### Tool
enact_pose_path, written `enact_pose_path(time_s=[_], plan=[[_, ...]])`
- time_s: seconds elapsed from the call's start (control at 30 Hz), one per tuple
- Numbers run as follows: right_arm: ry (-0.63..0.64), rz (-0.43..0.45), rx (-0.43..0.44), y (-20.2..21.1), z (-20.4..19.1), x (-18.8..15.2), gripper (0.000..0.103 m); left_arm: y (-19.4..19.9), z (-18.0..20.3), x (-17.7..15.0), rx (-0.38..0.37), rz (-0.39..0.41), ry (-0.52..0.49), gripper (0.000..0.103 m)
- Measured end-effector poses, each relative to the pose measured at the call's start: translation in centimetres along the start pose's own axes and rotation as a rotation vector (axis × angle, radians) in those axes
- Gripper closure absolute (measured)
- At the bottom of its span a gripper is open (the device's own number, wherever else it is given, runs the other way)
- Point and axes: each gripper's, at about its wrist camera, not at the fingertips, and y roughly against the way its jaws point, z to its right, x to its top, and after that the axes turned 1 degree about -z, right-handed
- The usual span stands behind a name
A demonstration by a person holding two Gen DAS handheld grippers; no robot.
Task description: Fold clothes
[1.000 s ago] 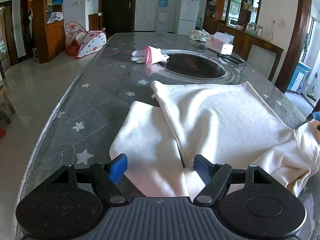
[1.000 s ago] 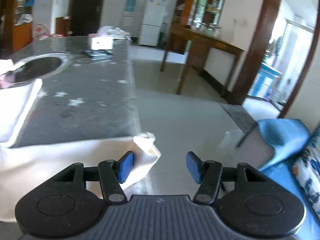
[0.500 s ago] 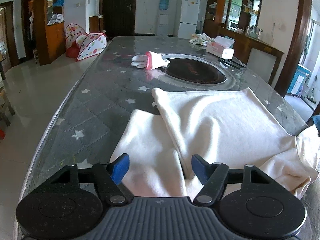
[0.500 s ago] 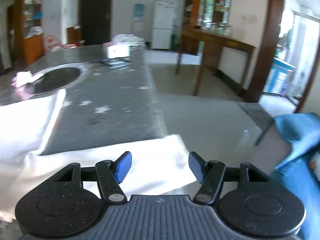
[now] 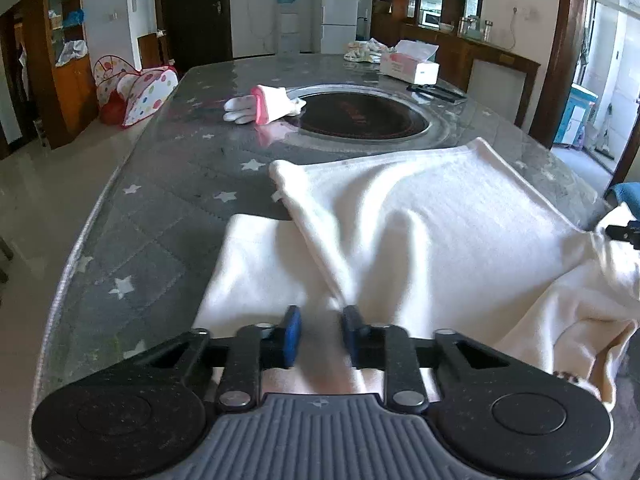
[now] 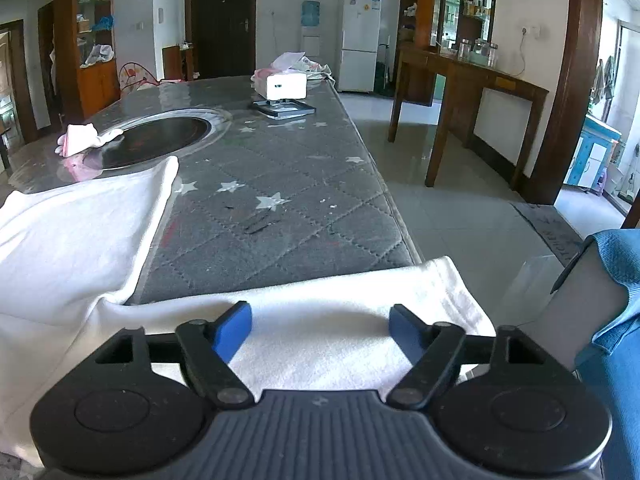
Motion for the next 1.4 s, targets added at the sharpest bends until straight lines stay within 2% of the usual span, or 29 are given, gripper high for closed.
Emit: enact_pose_path(time_s=[0.1, 0.27, 0.37, 0.47, 0.57, 0.63, 0.7, 0.8, 1.0, 1.07, 1.2, 1.27, 1.4], plan=[[-0.015, 0.003, -0.004, -0.2, 0.3, -0.1, 0.015, 0.3, -0.8, -0.4, 0.015, 0.009, 0.027, 0.097], [-0.027, 0.012, -0.011, -0.4, 0.6, -0.4, 0.006, 1.7, -2.6, -1.3, 0.075, 0.04, 0.124, 0.098], [-0.039, 0.009, -0.002, -0.6, 0.8, -0.5, 0.0, 3.0, -4.1, -2.3, 0.11, 0.071, 0.222, 0.098], [-0.039, 0.008, 0.001, -0.7, 0.8, -0.5, 0.0, 3.9, -5.7, -3.3, 0.123, 0.084, 0.309, 0.098], [-0.039, 0.01, 0.001, -0.8, 0.8, -0.5, 0.0, 4.4, -6.4, -3.7, 0.108, 0.076, 0.339, 0.091], [-0.04, 0.011, 0.001, -0.8, 0.8, -0.5, 0.0, 4.6, -6.1, -3.5, 0.108, 0.074, 0.315, 0.087], [-0.04, 0.012, 0.001, -0.8, 0.7, -0.5, 0.0, 4.6, -5.6, -3.0, 0.126, 0.074, 0.285, 0.071], [-0.042, 0.013, 0.002, -0.8, 0.8, -0.6, 0.0, 3.9, -5.1, -1.8, 0.137, 0.069, 0.262, 0.059], [-0.044, 0.014, 0.004, -0.8, 0.8, -0.6, 0.0, 0.8, -5.3, 0.3, 0.201, 0.023, 0.242, 0.055], [-0.044, 0.014, 0.004, -0.8, 0.8, -0.6, 0.0, 0.0, -5.4, 0.6, 0.213, 0.012, 0.232, 0.058], [-0.045, 0.015, 0.005, -0.8, 0.8, -0.6, 0.0, -0.3, -6.3, 0.4, 0.24, 0.016, 0.243, 0.093], [-0.045, 0.015, 0.005, -0.8, 0.8, -0.6, 0.0, 0.4, -7.5, -0.2, 0.221, 0.035, 0.294, 0.097], [-0.046, 0.015, 0.005, -0.8, 0.8, -0.7, 0.0, 3.7, -9.5, -1.9, 0.171, 0.159, 0.376, 0.098]])
